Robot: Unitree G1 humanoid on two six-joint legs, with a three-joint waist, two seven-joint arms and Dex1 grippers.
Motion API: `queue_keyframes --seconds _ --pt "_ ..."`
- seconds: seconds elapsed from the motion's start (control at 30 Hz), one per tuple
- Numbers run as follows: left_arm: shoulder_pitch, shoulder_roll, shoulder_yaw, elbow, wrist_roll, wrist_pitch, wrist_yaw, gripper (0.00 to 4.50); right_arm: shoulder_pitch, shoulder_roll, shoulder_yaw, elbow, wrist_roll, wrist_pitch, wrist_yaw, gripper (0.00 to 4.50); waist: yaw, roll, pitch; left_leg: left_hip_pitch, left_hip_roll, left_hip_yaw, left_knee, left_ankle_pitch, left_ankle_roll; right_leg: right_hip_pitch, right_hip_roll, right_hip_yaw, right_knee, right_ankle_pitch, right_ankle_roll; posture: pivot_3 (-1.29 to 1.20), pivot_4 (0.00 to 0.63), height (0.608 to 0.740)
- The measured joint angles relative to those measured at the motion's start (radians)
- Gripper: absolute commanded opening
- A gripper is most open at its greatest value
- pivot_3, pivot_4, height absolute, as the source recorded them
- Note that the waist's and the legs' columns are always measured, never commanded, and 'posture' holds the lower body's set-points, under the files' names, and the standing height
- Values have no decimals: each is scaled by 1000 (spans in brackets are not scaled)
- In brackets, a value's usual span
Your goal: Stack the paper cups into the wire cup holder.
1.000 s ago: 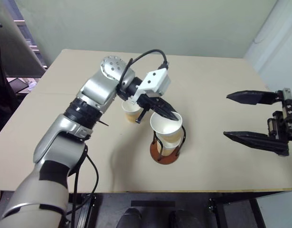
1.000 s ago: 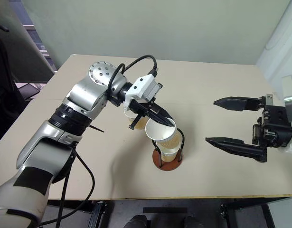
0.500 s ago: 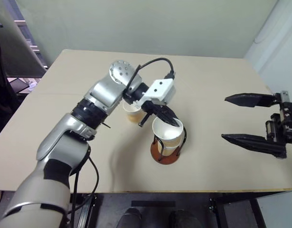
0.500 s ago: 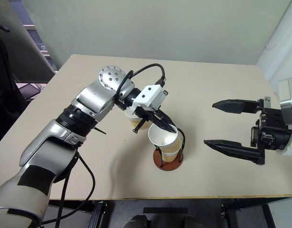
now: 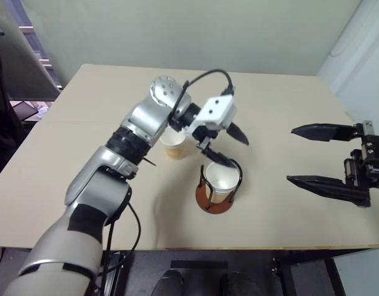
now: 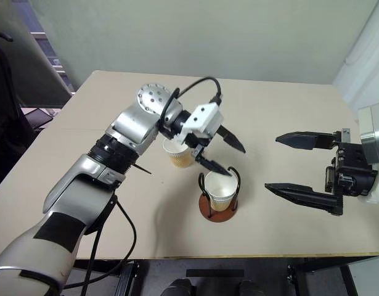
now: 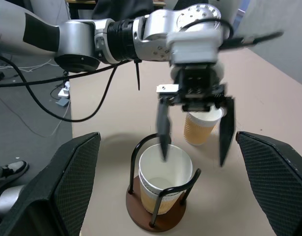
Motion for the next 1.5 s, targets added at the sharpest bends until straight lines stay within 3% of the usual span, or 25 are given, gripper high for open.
queue_keyframes --seconds 0.17,0.3,0.43,0.97,1.07,1.33,1.5 --pt "-60 76 88 211 120 -49 65 3486 -8 -1 14 22 -25 -22 22 4500 -9 1 0 1 2 -1 -1 0 0 -1 0 1 0 0 0 0 150 740" --pt "-88 147 95 450 270 -136 165 3486 -17 -1 44 36 -46 -36 38 4500 -11 2 1 1 4 -3 -1 0 1 -2 -2 1 0 0 1 0 150 740" --pt "-107 156 95 625 400 -193 316 3486 -22 -1 55 38 -63 -48 52 4500 0 2 1 -2 0 -5 -1 -1 3 -3 -6 0 -1 -1 2 0 150 740" --pt "-98 64 137 735 554 -202 372 3486 -20 0 72 26 -73 -47 38 4500 6 2 1 -7 -6 0 1 -1 10 -5 -13 -1 -11 2 11 0 150 740" --pt "-88 62 136 739 588 -201 400 2931 -17 -1 72 26 -82 -45 35 4500 6 2 1 -7 -6 0 1 -1 11 -5 -13 -1 -11 3 12 0 150 740" --pt "-86 60 153 743 608 -203 406 46 1 -8 70 25 -84 -42 36 4500 6 2 1 -7 -8 0 2 -1 12 -6 -13 -1 -11 3 13 0 150 740" --pt "-93 64 202 743 592 -205 349 46 6 -11 62 25 -86 -42 39 4500 6 2 1 -8 -10 2 5 -1 12 -6 -12 -1 -10 3 13 0 150 740"
